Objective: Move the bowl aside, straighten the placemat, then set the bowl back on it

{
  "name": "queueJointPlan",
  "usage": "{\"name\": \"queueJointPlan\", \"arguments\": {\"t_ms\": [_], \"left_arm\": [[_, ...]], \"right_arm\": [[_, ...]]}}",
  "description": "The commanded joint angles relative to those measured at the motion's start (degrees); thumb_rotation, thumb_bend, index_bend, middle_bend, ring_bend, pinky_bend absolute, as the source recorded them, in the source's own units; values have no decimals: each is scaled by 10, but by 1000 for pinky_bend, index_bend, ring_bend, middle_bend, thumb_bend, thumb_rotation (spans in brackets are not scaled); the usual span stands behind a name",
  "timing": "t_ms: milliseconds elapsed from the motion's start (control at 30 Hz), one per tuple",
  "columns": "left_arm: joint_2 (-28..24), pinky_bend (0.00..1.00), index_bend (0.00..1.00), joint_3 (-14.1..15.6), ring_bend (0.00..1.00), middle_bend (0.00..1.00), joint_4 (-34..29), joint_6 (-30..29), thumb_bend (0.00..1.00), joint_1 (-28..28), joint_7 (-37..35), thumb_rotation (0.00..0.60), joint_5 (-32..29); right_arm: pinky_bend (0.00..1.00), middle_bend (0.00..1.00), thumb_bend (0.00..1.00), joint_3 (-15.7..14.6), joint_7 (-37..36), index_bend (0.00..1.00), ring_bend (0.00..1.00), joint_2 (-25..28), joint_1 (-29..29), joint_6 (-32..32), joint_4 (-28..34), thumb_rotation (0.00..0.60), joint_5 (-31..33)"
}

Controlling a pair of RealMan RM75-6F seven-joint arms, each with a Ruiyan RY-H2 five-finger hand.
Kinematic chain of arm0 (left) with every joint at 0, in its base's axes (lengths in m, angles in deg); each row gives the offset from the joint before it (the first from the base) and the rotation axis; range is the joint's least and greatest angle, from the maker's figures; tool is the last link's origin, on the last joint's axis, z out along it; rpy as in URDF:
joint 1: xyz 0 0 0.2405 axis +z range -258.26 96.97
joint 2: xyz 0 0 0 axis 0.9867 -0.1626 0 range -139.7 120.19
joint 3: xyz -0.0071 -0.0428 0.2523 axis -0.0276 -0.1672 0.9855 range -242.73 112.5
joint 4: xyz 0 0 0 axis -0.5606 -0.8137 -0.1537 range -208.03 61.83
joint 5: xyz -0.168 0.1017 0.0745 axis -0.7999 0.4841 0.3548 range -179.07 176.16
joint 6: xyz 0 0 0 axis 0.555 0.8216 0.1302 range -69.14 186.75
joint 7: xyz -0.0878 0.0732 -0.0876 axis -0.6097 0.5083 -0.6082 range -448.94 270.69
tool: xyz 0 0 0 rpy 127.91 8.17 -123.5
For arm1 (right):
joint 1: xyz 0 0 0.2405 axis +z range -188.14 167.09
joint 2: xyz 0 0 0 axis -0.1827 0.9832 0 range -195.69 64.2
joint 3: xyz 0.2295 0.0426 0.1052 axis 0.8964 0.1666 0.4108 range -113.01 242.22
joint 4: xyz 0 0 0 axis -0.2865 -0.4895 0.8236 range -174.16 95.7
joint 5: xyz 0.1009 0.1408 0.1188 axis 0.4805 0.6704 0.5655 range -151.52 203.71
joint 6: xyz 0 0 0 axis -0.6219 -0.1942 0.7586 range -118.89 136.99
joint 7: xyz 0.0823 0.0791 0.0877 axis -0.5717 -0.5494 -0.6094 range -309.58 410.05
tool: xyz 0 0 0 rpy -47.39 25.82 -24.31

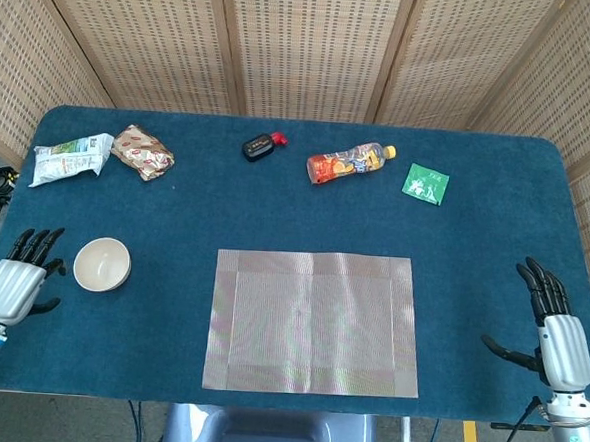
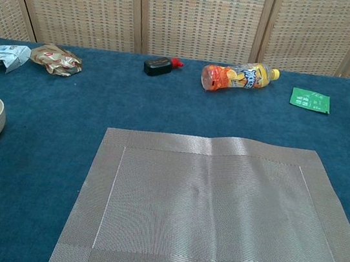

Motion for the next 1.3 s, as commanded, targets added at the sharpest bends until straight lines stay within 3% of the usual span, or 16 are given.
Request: {"name": "queueJointPlan", "arguments": {"t_ms": [33, 533, 767, 900, 1300], "left_arm": [[30, 0, 470, -11, 0, 0, 35, 28, 70, -6, -16, 600, -8], [91, 0, 514, -37, 0, 0, 77, 90, 151, -48, -3, 600, -4], [103, 0, 603, -36, 0, 0, 77, 107, 394, -52, 12, 600, -3], [106, 0, 632, -36, 0, 0, 77, 108, 484, -50, 15, 600, -2], [89, 0, 647, -42, 0, 0, 36, 66, 508, -54, 19, 600, 25]], "right_arm": [[0, 0, 153, 0, 1, 0, 0, 0, 0, -1, 0, 600, 0], [0, 0, 153, 0, 0, 0, 0, 0, -1, -5, -1, 600, -1], [0, 0, 153, 1, -6, 0, 0, 2, -3, -10, -1, 600, 0], [0, 0, 153, 0, -6, 0, 0, 2, -3, -11, -1, 600, -2], [0, 0, 153, -1, -10, 0, 0, 4, -5, -16, 1, 600, -5]]}}
